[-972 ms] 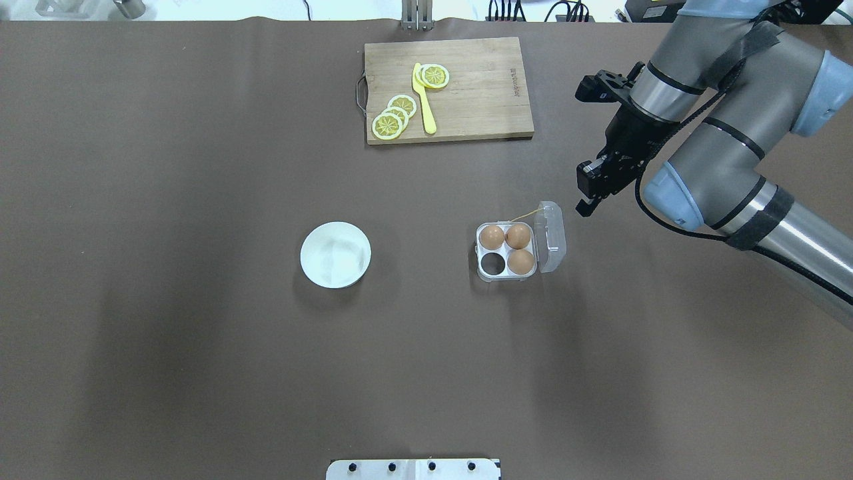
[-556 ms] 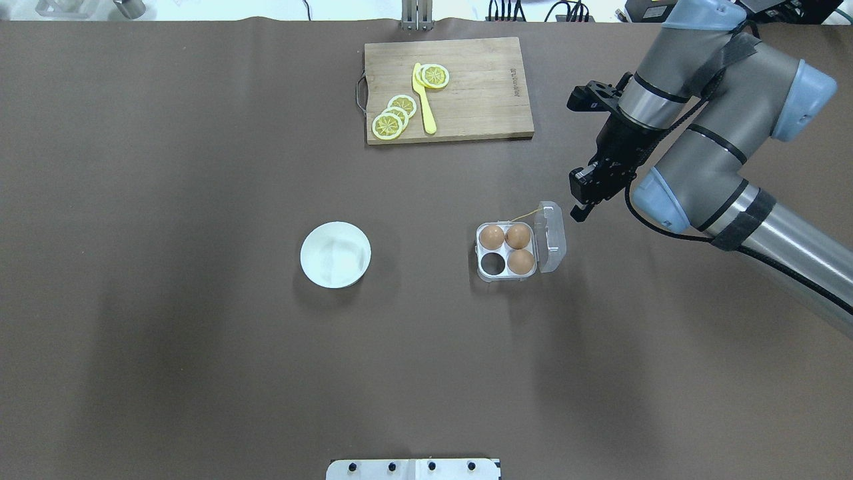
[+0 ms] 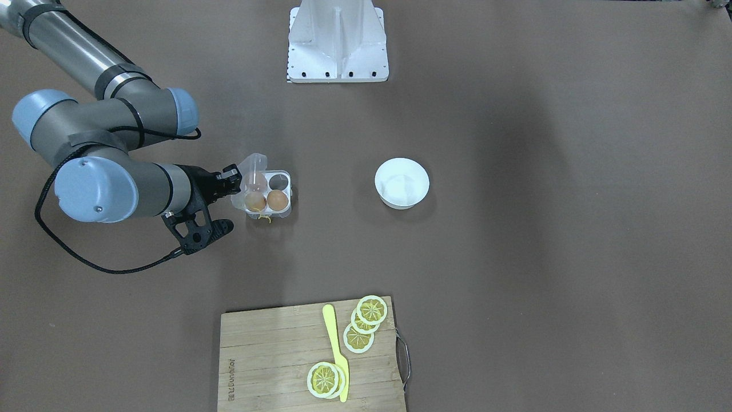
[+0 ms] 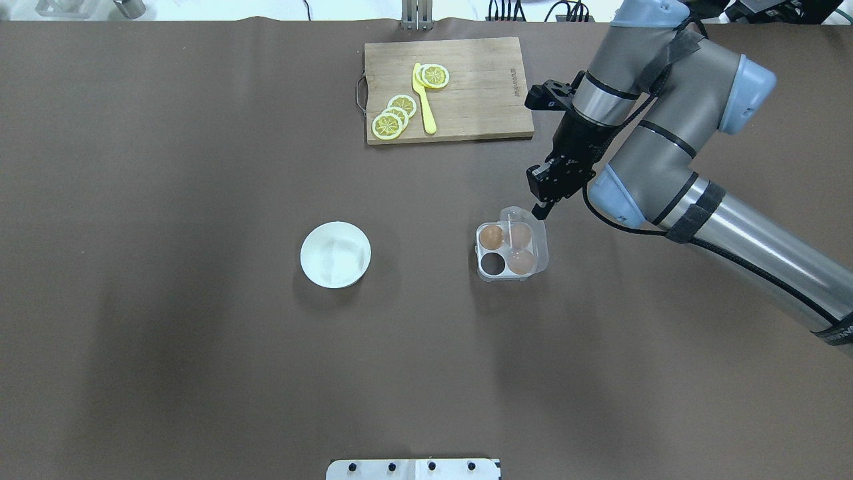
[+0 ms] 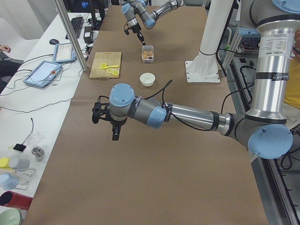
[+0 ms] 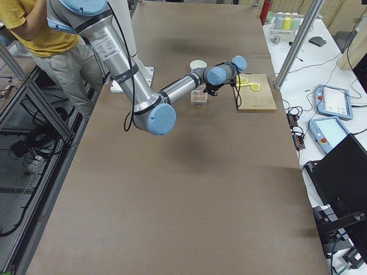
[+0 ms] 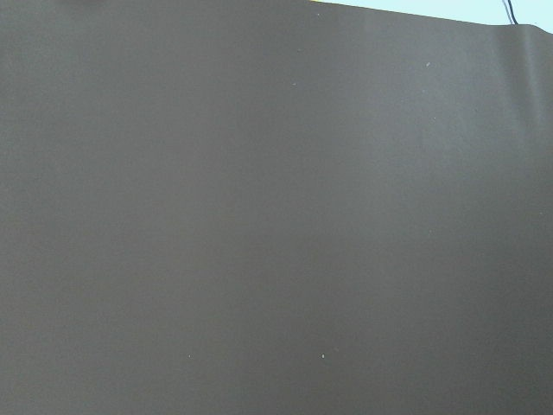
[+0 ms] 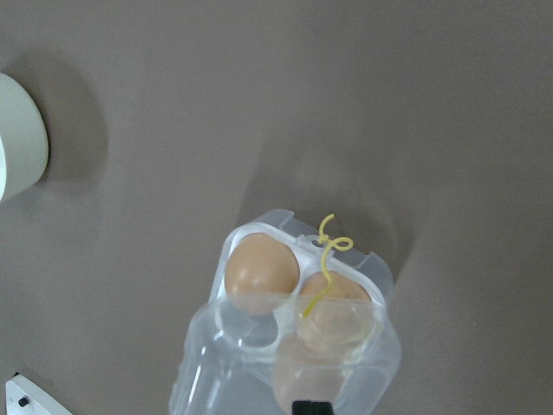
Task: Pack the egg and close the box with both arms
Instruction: 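Push the clear lid down over the eggs with the right gripper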
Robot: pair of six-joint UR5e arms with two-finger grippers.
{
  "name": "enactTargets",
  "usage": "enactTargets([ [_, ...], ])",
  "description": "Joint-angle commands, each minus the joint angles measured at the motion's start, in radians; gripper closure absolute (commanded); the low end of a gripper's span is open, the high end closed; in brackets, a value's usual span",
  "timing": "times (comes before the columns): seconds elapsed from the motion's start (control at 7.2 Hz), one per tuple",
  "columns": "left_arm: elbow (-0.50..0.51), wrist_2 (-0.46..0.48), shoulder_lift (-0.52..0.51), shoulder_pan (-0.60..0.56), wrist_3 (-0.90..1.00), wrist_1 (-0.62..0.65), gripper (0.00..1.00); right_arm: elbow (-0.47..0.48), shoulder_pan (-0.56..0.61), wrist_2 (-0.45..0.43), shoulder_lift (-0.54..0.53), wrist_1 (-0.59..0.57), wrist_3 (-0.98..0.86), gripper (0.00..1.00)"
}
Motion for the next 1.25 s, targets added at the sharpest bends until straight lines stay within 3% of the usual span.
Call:
enactTargets([
  [0.0, 0.0, 0.001, 0.0, -0.002, 0.0, 0.0, 0.02, -0.031, -0.009, 0.0, 0.044, 0.008, 0.026, 0.95],
  [0.14, 0.0, 0.001, 0.0, -0.002, 0.0, 0.0, 0.02, -0.035, -0.009, 0.002, 0.062, 0.008, 0.029, 0.85],
  [0.28, 0.0, 0.001, 0.0, -0.002, 0.0, 0.0, 0.02, -0.036, -0.006, 0.0, 0.076, 0.01, 0.09, 0.4],
  [0.42, 0.0, 0.0, 0.002, -0.006, 0.002, 0.0, 0.02, -0.036, 0.015, 0.002, 0.066, 0.051, 0.122, 0.0],
  [0.56, 0.001, 0.0, 0.002, -0.008, 0.002, -0.002, 0.02, -0.036, 0.058, 0.0, 0.052, 0.103, 0.125, 0.0],
  [1.11, 0.012, -0.008, 0.002, -0.008, 0.002, 0.002, 0.02, 0.001, 0.33, -0.043, -0.137, 0.105, 0.011, 0.0],
])
